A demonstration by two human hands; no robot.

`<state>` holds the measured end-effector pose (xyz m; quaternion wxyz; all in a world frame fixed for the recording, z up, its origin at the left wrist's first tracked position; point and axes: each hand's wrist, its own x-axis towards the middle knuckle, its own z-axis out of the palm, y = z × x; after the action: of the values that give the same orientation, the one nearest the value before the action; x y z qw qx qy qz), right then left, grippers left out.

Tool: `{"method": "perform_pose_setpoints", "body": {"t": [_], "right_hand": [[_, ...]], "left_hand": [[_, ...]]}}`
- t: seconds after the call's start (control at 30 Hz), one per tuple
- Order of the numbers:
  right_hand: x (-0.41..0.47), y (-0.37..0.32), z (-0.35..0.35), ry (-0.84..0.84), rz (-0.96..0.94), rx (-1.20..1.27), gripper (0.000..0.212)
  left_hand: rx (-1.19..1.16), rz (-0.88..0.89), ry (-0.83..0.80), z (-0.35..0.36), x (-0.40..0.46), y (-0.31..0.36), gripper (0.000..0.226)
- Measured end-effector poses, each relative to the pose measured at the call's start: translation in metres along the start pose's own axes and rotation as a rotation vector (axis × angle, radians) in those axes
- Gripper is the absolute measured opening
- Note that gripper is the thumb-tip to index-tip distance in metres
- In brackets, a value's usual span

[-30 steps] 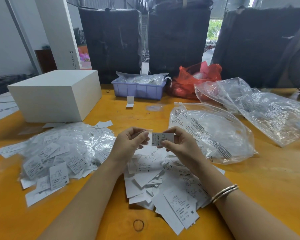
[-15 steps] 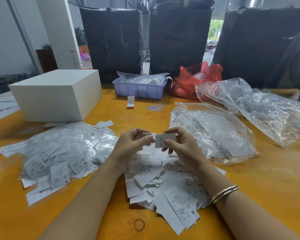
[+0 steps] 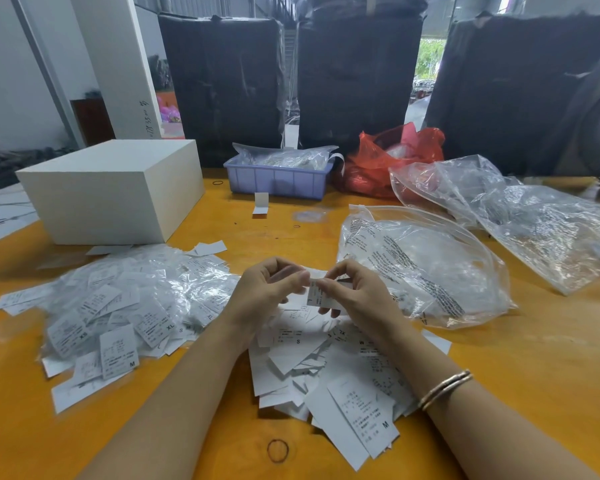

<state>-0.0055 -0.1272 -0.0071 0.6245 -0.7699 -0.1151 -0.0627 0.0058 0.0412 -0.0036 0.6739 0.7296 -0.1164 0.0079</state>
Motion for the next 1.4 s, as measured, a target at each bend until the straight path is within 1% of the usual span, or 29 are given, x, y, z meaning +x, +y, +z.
{"method": "perform_pose_setpoints", "body": {"t": [0.17,0.27,0.43,0.57,0.67,0.77,0.87,0.93,1.03,1.1,1.2,1.3,1.4], "right_hand": [[-0.001,0.001,0.002,0.019,0.083,0.141,0.013],[-0.003,0.000,0.006,0.012,0.112,0.193,0.013],[-0.003,-0.001,0.011,0.058,0.138,0.242,0.013],[-0.004,0.000,0.013,0.074,0.130,0.213,0.016],[-0.004,0.001,0.015,0.093,0.118,0.182,0.016],[-0.003,0.002,0.015,0.127,0.117,0.159,0.017],[-0.001,0.004,0.016,0.136,0.128,0.146,0.017],[-0.001,0.004,0.017,0.137,0.135,0.130,0.018],[-0.002,0.004,0.017,0.139,0.135,0.118,0.017],[-0.002,0.004,0.016,0.116,0.115,0.113,0.014],[-0.003,0.000,0.014,0.040,0.032,0.059,0.004],[-0.004,-0.003,0.014,0.013,-0.001,0.094,0.022],[-0.003,-0.002,0.011,0.106,-0.070,0.105,0.028]], "left_hand": [[-0.036,0.012,-0.006,0.001,-0.001,0.002,0.013],[-0.017,0.022,0.000,0.001,-0.001,0.002,0.015],[-0.014,0.024,0.009,0.001,0.001,0.000,0.014],[-0.001,0.045,-0.014,0.003,0.000,-0.001,0.019],[-0.003,0.065,-0.013,0.005,-0.001,-0.001,0.011],[0.043,0.058,0.007,0.005,0.000,-0.002,0.002],[0.056,0.057,0.019,0.004,0.000,-0.002,0.007],[0.054,0.056,0.021,0.005,-0.001,-0.002,0.006],[0.046,0.038,-0.007,0.007,-0.001,-0.003,0.007],[0.044,0.016,-0.037,0.006,0.000,-0.002,0.012],[0.003,0.006,-0.041,0.004,0.000,0.001,0.016],[-0.071,0.002,0.006,0.002,0.000,0.003,0.019],[-0.061,-0.017,0.012,0.001,0.001,0.003,0.025]]}}
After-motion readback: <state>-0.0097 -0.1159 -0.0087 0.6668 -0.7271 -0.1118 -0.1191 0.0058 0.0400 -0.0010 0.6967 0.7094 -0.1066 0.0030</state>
